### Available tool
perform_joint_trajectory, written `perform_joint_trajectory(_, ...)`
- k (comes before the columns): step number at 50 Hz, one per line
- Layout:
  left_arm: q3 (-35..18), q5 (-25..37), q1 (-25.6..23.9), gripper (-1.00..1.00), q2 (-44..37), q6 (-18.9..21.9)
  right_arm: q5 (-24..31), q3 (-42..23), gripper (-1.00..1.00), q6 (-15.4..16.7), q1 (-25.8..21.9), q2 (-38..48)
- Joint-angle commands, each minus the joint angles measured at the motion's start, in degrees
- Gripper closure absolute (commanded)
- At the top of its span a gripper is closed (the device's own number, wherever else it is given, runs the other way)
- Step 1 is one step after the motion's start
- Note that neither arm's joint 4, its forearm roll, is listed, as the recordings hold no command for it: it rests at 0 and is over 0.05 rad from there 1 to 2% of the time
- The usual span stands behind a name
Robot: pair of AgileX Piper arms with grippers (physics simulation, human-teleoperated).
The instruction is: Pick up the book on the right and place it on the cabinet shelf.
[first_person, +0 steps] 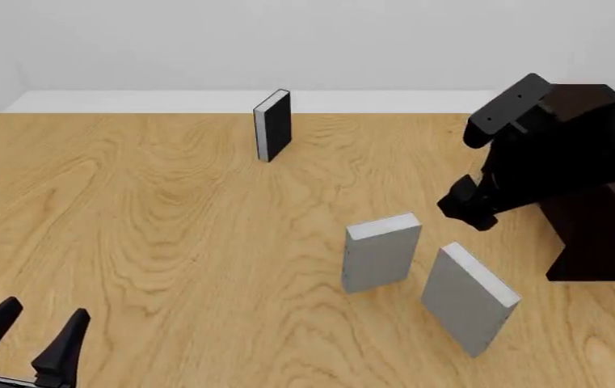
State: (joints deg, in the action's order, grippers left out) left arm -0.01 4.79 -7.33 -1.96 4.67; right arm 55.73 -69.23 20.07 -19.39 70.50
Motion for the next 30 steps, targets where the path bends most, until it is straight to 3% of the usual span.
perform_joint_trajectory(1, 0.0, -0.2, -0.52, -1.0, -0.56, 0.02, -1.05, 1.98, -1.0, 0.18, -0.19, 1.45)
perform_joint_trajectory(10, 0.0, -0.52, -0.73, -1.0, -1.28, -0.01, -3.41, 2.4, -1.0, -1.91, -1.76, 3.96)
perform_joint_trajectory(30, 0.01, -1.91, -0.85, -1.0, -3.6, 0.16, -7.15, 5.04, -1.0, -1.7, -1.28, 7.06)
